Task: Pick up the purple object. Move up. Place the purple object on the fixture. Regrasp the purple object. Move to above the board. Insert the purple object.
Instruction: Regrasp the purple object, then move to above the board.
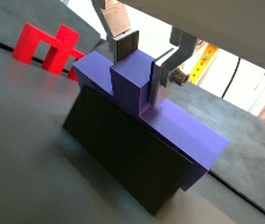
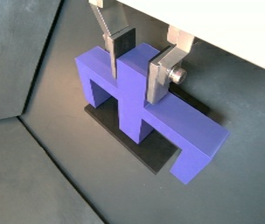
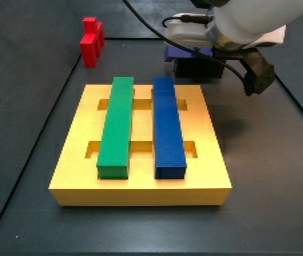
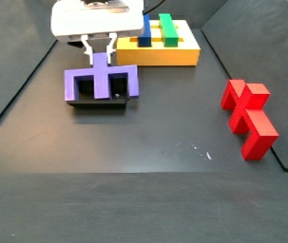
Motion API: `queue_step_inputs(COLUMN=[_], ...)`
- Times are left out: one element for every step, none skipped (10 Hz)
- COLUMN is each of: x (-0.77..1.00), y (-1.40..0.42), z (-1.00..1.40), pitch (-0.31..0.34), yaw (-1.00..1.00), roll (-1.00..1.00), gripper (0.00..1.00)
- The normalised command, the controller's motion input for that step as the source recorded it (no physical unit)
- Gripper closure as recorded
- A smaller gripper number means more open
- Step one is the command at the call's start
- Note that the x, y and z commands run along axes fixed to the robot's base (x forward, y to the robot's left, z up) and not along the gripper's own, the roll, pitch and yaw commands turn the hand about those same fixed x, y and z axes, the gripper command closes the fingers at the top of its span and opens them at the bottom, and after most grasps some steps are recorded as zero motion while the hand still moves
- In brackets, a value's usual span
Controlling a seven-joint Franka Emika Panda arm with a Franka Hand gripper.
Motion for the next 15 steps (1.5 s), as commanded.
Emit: queue_step_inputs(x=[0.00,0.00,0.00,0.00,0.00,0.00,0.00,-0.01,-0.02,-0.02,0.00,-0.01,0.02,0.03,0.03], y=[0.00,0.00,0.00,0.00,0.00,0.00,0.00,0.03,0.03,0.04,0.03,0.01,0.01,0.00,0.00], z=[0.00,0.00,0.00,0.00,0.00,0.00,1.40,1.40,1.40,1.40,1.40,1.40,1.40,0.55,0.30], pitch=[0.000,0.000,0.000,0.000,0.000,0.000,0.000,0.056,0.063,0.055,0.072,0.068,0.064,0.072,0.073], yaw=[0.00,0.00,0.00,0.00,0.00,0.00,0.00,-0.01,-0.02,0.01,0.02,0.03,0.04,0.04,0.05], roll=[0.00,0.00,0.00,0.00,0.00,0.00,0.00,-0.01,-0.06,-0.03,-0.01,-0.01,-0.01,0.00,0.00], gripper=[1.00,1.00,1.00,1.00,1.00,1.00,1.00,1.00,1.00,1.00,1.00,1.00,1.00,1.00,1.00])
